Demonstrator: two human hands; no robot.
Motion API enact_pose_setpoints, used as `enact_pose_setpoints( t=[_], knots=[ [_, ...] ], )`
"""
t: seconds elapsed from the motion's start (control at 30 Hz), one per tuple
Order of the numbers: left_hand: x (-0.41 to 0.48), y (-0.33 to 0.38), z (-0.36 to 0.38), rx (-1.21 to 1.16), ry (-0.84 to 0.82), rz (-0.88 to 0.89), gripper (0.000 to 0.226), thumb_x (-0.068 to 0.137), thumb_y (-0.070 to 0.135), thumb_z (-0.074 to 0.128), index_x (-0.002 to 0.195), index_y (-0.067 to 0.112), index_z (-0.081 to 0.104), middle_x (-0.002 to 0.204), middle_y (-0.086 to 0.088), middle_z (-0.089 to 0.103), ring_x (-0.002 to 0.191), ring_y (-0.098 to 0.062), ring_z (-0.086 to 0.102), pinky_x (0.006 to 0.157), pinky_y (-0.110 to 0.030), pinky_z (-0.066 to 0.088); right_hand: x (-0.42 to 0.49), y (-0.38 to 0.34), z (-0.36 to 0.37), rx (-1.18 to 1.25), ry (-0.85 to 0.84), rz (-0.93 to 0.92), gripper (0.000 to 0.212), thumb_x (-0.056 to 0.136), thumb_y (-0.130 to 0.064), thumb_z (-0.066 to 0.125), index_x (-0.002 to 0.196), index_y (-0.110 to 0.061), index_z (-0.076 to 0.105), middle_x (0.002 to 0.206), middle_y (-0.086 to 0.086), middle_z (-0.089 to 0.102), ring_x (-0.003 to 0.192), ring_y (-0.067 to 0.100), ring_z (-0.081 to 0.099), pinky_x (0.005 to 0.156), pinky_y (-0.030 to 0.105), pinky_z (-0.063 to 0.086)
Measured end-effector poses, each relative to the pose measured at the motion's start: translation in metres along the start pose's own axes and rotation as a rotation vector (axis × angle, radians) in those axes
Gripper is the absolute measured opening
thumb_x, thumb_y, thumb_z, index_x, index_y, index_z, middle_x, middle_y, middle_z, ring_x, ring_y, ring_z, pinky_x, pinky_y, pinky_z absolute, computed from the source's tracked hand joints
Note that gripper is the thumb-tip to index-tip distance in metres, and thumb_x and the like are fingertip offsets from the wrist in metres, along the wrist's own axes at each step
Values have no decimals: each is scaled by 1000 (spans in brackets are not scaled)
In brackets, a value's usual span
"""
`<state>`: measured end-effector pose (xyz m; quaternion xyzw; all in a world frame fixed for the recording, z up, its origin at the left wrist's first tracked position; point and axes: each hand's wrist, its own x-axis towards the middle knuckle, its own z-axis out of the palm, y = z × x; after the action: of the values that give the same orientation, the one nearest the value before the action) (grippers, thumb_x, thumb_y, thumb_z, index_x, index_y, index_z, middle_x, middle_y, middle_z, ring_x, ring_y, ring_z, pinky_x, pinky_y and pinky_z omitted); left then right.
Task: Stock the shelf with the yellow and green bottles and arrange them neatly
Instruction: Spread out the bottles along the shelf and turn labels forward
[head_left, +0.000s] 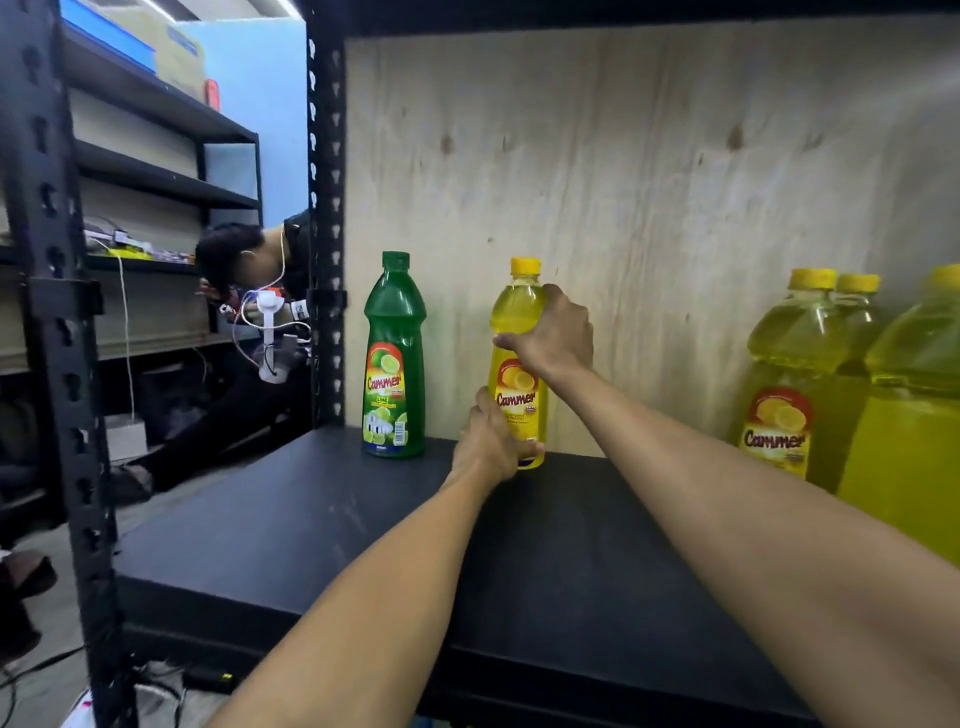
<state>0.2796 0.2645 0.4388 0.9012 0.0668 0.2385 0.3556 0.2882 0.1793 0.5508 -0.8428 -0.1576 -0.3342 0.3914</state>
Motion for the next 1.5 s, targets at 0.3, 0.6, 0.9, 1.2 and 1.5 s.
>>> enact_pose_setpoints(
  t=[0.3, 0.6, 0.9, 1.2, 1.5],
  knots=[
    [-3, -4, -3, 26, -19, 21, 98, 77, 45, 79, 147, 15, 18, 135, -13, 47, 123, -33, 50, 102, -46, 44, 20, 2, 2, -19, -144, 48, 75, 67, -43, 85, 125, -10, 52, 123, 11, 62, 114, 31, 59, 76, 31, 44],
    [-5, -7, -7, 3, -83, 28, 98, 77, 45, 80, 147, 16, 18, 137, -14, 45, 124, -32, 49, 104, -47, 44, 8, 5, 1, -5, -103, 27, 80, 67, -45, 84, 129, -12, 47, 123, 12, 61, 112, 33, 60, 73, 30, 42],
    [-55, 27, -19, 148, 138, -6, 82, 81, 24, 74, 145, 11, 24, 133, -15, 44, 125, -35, 46, 100, -51, 43, -38, 27, -106, -32, -314, 106, 88, 71, -28, 87, 146, -18, 43, 142, 10, 53, 127, 25, 53, 99, 33, 47],
    [-107, 141, 30, -378, -172, 200, 46, 79, 12, 76, 119, 23, 55, 109, 1, 62, 90, -12, 61, 76, -18, 47, -52, 49, -244, -205, -111, 142, 61, 71, -18, 84, 127, -16, 61, 113, 15, 67, 111, 26, 60, 83, 28, 47],
    [-113, 168, 92, -281, -321, 81, 105, 69, 25, 88, 152, 18, 24, 147, -6, 45, 136, -26, 45, 109, -40, 40, -24, 57, -231, -243, -117, 244, 103, 73, -14, 83, 150, -17, 15, 140, 23, 36, 126, 41, 45, 99, 40, 46]
  ],
)
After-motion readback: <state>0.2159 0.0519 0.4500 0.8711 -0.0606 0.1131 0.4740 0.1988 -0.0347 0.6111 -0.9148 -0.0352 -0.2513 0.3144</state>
